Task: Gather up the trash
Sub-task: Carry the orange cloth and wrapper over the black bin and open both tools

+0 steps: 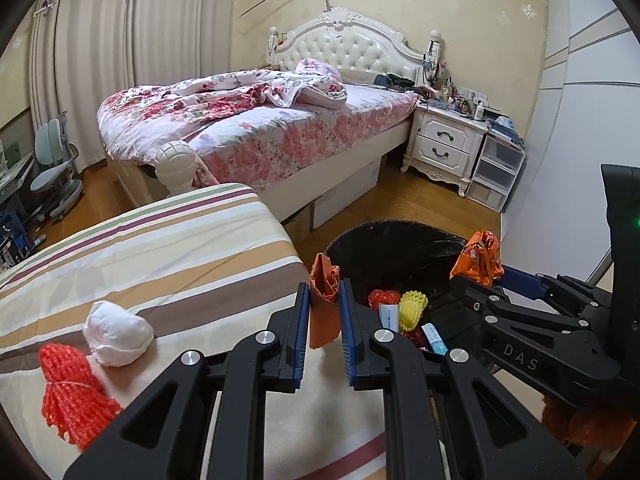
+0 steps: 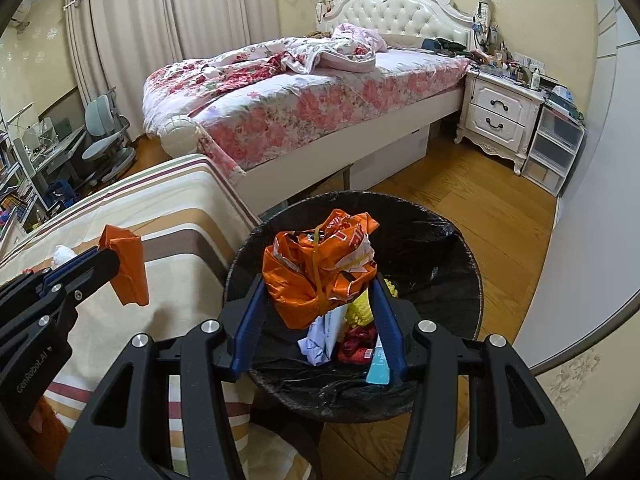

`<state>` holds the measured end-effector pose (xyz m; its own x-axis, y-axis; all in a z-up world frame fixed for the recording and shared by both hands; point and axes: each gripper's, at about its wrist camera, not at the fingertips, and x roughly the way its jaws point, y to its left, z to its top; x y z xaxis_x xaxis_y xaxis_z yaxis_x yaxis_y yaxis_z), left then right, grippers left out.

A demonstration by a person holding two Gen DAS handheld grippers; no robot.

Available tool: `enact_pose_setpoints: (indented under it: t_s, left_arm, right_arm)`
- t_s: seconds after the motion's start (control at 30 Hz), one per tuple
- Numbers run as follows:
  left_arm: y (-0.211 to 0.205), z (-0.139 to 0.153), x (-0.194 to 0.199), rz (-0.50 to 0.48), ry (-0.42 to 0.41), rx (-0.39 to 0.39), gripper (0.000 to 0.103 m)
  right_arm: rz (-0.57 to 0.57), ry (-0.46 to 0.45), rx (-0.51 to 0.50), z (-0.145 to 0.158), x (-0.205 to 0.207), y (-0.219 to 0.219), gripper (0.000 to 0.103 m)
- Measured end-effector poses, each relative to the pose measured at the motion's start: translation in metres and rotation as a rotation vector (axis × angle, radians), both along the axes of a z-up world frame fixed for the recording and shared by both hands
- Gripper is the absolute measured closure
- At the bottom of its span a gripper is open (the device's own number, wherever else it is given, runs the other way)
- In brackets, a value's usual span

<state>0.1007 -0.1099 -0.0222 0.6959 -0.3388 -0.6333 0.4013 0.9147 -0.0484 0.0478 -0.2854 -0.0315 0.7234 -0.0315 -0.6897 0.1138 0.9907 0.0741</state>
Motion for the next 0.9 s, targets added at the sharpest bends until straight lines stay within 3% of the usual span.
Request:
enact_pose_setpoints:
  t_s: [0.73,0.87,0.9]
  left_arm:
    - [-0.050,-0.016,0.024,-0.042,0.028,0.065,0.087]
    - [-0.050,-0.015,0.023,-0.036,0.018,0.069,0.075]
    - [-0.050,-0.015,0.022,-0.032,0.011,0.070,0.065]
  right_arm:
    - [-0.054,0.033,0.023,-0.021,0.018,-0.042,0.052]
    - [-0.068,0.026,0.015,-0.019,0.017,-0.046,0.051]
    - [-0.075,0.022,0.010,-0.018,0.016,-0.047,0.045]
